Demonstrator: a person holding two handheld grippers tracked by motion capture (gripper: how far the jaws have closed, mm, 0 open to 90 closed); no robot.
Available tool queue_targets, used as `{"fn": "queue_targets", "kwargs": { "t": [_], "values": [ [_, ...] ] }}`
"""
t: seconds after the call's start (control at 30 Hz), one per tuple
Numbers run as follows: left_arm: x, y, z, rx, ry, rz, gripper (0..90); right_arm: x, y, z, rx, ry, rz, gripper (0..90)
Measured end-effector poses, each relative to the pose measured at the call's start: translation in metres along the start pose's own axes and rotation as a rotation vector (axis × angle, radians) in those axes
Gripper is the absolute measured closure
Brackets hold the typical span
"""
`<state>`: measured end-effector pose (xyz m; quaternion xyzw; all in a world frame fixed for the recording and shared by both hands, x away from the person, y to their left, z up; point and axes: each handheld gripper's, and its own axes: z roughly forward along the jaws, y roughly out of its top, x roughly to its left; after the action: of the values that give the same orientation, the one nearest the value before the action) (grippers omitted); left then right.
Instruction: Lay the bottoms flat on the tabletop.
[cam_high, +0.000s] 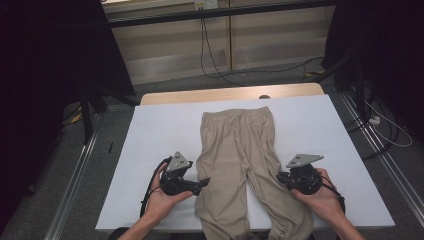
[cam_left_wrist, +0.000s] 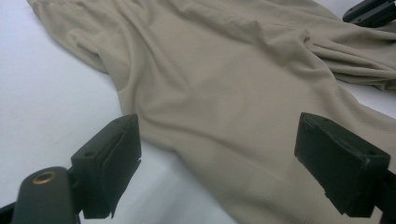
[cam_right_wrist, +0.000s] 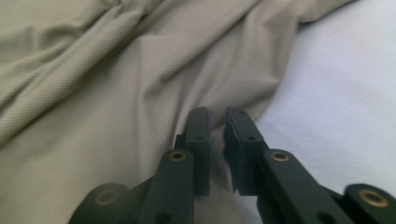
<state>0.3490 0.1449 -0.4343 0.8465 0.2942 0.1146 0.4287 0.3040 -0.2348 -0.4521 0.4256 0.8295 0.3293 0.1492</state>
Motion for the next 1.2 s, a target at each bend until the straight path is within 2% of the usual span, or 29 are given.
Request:
{"fn": "queue_targets", "kwargs": {
  "t": [0.03,0.1,0.13,0.23,0.33,0.57,0.63,0.7,0.73,0.8,0.87,0.97,1.03,1.1,1.2],
  "values": [
    [0.000,0.000,0.000,0.002,0.002,-0.002,14.8,0.000,0.000,0.000,-0.003,0.016,0.014,79.9],
    [0.000,0.000,0.000,0.002,0.002,-0.003,14.8,0.000,-0.001,0.000,-0.003,0.037,0.017,90.0],
    [0.000,0.000,0.000,0.002,0.002,-0.002,14.8,0.002,0.000,0.000,0.000,0.032,0.015,90.0],
    [0.000,0.000,-0.001,0.000,0.003,-0.001,14.8,0.003,0.000,-0.003,0.013,-0.018,0.003,90.0],
    [0.000,0.000,-0.001,-0.002,0.003,0.000,14.8,-0.005,-0.003,-0.013,-0.008,-0.045,0.027,90.0],
    [0.000,0.000,-0.001,0.004,0.006,-0.005,14.8,-0.030,-0.014,-0.037,-0.016,-0.156,0.083,90.0],
    [0.001,-0.001,0.000,0.010,0.015,-0.005,14.8,-0.034,-0.016,-0.040,-0.007,-0.205,0.088,90.0],
    [0.001,-0.001,0.000,0.019,0.018,-0.009,14.9,-0.035,-0.017,-0.041,-0.010,-0.219,0.095,90.0],
    [0.001,-0.001,0.000,0.021,0.018,-0.008,14.9,-0.035,-0.017,-0.042,-0.020,-0.203,0.103,89.9],
    [0.001,-0.002,0.000,0.037,0.012,0.000,16.3,-0.031,-0.015,-0.044,-0.056,-0.179,0.108,77.9],
    [-0.001,-0.002,0.000,0.053,0.003,-0.002,18.6,-0.022,-0.013,-0.046,-0.091,-0.146,0.107,75.2],
    [-0.006,-0.003,-0.001,0.079,-0.018,-0.006,22.8,0.000,-0.010,-0.047,-0.112,-0.027,0.075,74.2],
    [-0.013,-0.003,-0.004,0.090,-0.042,0.004,26.8,0.018,-0.011,-0.045,-0.096,0.034,0.036,74.2],
    [-0.021,-0.003,-0.007,0.094,-0.069,-0.006,30.7,0.034,-0.014,-0.041,-0.073,0.096,-0.005,74.1],
    [-0.038,-0.003,-0.011,0.106,-0.106,-0.001,36.7,0.055,-0.019,-0.041,-0.051,0.159,-0.040,70.8]
  ]
}}
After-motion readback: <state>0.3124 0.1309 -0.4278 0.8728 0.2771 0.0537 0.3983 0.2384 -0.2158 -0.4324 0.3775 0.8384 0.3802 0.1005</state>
